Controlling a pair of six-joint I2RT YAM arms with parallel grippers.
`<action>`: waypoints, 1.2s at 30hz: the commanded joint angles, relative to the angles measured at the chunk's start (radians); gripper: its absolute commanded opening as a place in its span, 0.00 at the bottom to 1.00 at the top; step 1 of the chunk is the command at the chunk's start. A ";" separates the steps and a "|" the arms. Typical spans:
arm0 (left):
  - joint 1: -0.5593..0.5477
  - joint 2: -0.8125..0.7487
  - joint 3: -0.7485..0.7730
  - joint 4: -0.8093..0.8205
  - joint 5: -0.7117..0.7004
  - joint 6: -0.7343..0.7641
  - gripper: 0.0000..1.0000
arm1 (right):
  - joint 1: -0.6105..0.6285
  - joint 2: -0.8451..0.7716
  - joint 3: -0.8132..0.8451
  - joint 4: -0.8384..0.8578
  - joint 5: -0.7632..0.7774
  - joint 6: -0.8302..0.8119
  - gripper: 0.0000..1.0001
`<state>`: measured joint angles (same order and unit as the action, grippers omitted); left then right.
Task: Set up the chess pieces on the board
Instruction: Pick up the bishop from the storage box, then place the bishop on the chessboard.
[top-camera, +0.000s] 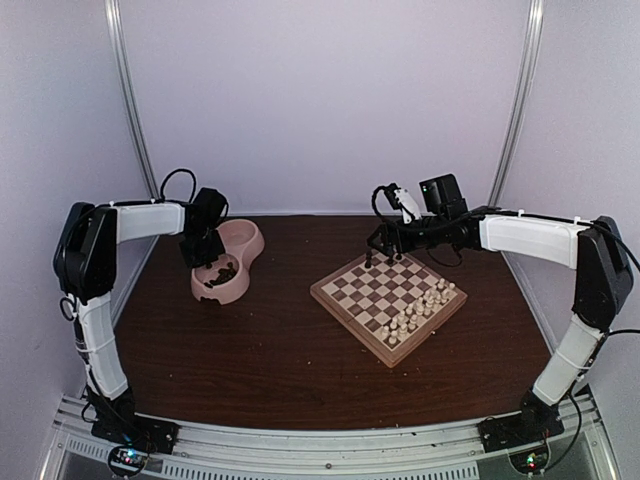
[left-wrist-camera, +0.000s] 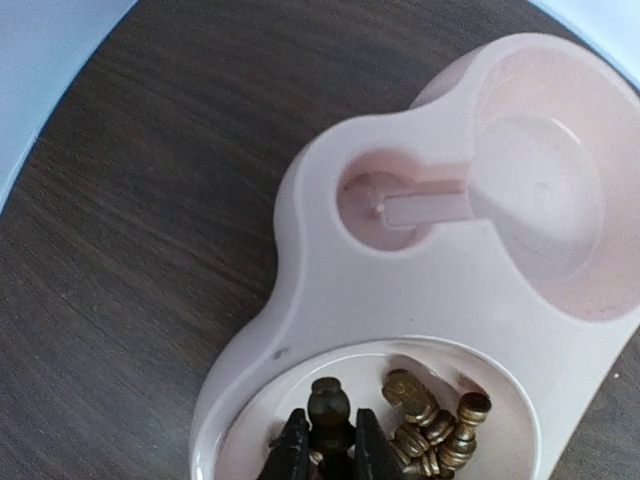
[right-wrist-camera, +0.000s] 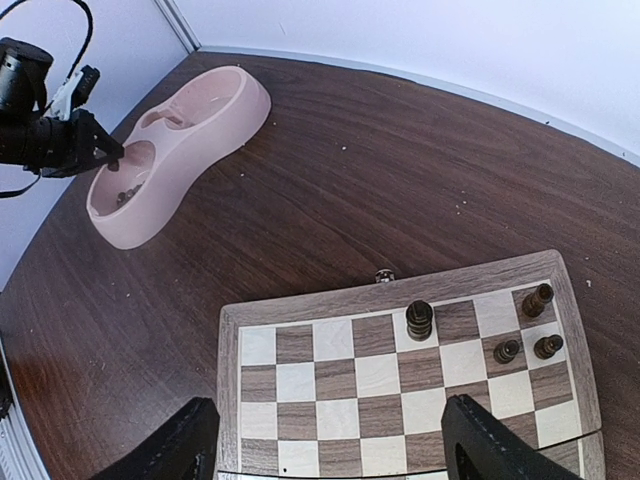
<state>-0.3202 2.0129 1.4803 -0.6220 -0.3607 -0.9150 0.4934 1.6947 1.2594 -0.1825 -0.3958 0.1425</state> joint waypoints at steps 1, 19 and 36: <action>-0.003 -0.094 -0.038 0.078 -0.031 0.126 0.11 | 0.006 0.000 0.006 0.020 -0.020 0.009 0.79; -0.025 -0.392 -0.328 0.454 0.361 0.476 0.06 | 0.008 -0.014 -0.002 0.021 -0.058 0.047 0.80; -0.273 -0.553 -0.446 0.652 0.465 0.563 0.08 | 0.006 -0.045 -0.029 0.006 -0.044 0.052 0.80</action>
<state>-0.5564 1.4544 1.0504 -0.0834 0.0509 -0.3698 0.4946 1.6924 1.2503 -0.1825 -0.4465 0.1905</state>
